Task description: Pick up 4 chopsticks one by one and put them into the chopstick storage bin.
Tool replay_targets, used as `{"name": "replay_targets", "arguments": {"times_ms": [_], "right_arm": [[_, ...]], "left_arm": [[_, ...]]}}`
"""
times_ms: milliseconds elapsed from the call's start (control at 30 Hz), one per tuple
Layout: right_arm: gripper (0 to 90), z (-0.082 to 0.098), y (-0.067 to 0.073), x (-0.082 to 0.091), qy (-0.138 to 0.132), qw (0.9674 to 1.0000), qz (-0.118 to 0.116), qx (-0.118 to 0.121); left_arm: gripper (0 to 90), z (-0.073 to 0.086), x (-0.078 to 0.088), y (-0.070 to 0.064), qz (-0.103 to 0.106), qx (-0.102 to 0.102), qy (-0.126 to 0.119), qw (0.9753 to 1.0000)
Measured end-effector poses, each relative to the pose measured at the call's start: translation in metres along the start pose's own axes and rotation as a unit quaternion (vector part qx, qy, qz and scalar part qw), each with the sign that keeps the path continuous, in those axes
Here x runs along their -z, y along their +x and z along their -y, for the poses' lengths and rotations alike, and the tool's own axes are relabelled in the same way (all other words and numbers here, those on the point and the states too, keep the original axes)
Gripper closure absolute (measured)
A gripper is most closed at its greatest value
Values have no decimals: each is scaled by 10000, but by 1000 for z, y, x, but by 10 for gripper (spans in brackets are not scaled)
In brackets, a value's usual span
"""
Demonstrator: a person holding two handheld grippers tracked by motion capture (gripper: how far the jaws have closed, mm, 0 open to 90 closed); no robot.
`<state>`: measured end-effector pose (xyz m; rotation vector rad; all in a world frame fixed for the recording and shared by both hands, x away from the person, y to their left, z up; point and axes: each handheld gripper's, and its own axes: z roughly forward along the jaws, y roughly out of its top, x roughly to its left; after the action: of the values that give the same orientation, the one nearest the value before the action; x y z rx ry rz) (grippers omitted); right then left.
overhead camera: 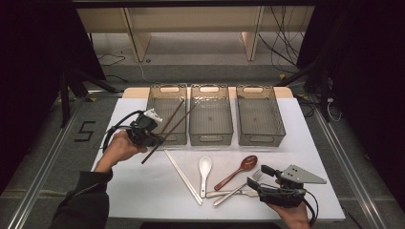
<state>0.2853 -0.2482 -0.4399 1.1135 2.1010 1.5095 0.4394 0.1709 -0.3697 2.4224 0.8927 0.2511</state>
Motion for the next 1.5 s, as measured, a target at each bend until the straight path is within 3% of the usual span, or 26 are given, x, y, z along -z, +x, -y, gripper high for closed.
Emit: {"name": "replay_targets", "arguments": {"times_ms": [233,400,767,933,1133,1500], "right_arm": [[285,0,0,0,-5,10000,1,-6],[285,0,-1,0,-1,10000,0,-9],[285,1,-1,0,6,10000,-2,-20],[285,1,-1,0,8,10000,-11,-17],[285,1,-1,0,9,10000,-24,-23],[284,2,-2,-1,17,10000,-27,-39]], "left_arm": [[843,-17,6,13,-171,212,-277,9992],[843,-31,12,24,-383,333,-487,9975],[842,-52,12,44,-787,493,-700,9932],[842,-53,6,54,-923,576,-763,9911],[842,-49,-6,66,-946,796,-786,9892],[840,-44,-18,75,-998,982,-762,9872]]}}
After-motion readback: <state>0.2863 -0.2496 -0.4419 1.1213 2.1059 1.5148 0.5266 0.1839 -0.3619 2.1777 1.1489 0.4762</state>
